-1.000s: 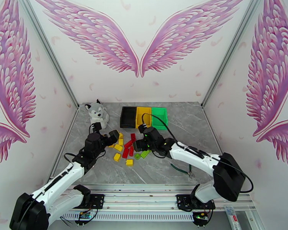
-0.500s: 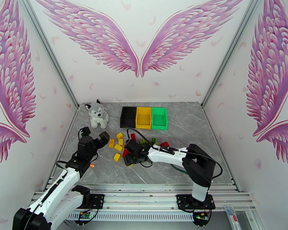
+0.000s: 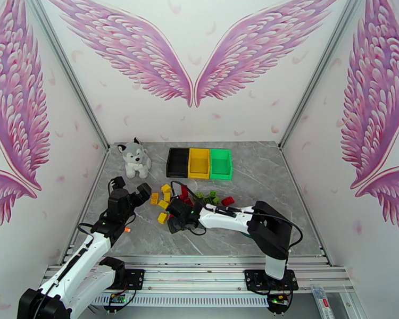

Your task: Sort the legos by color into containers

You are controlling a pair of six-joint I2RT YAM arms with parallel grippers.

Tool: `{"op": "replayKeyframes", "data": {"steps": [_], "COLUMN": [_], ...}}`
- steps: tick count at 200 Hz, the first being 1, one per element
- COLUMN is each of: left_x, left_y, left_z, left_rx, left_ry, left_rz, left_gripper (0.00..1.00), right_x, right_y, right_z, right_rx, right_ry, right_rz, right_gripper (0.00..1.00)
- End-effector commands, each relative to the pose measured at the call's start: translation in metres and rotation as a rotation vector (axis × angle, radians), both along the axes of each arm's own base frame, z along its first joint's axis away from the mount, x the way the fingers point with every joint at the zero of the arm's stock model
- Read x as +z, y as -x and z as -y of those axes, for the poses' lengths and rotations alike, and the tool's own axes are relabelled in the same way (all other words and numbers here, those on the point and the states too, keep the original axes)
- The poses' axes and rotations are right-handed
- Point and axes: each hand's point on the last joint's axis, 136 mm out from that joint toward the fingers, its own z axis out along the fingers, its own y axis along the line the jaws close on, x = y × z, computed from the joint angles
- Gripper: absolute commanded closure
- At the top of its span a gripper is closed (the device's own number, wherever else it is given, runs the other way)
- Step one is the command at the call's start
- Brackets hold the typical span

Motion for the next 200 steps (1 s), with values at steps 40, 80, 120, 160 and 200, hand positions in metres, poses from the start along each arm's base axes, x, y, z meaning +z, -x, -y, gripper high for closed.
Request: {"op": "replayKeyframes", "data": {"steps": [40, 80, 120, 160, 200], "left_x": [-0.001, -0.003, -0.002, -0.002, -0.003], "left_y": [0.002, 0.002, 0.0, -0.011, -0.019], "left_z": [-0.005, -0.005, -0.001, 0.025, 0.078], "left_rx": [0.021, 0.026, 0.009, -0.103, -0.291], "left_ry": [0.004, 0.019, 0.033, 0.074, 0.048], "left_rz": [-0.002, -0.002, 0.012, 0.049, 0.037], "left_gripper": [0.01, 0.01, 0.01, 0.01, 0.03], "right_x": [-0.015, -0.016, -0.013, 0.011, 0.054], "right_y": [-0.004, -0.012, -0.011, -0.015, -0.036], "right_z": [-0.004, -0.001, -0.002, 0.003, 0.036], "right_rx": [-0.002, -0.009, -0.001, -0.012, -0.102], "right_ry": [0.083, 0.139, 0.134, 0.103, 0.111], "right_rz": [0.028, 0.081, 0.091, 0.141, 0.289], "right_gripper": [0.35, 0.4, 0.57, 0.71, 0.73]}}
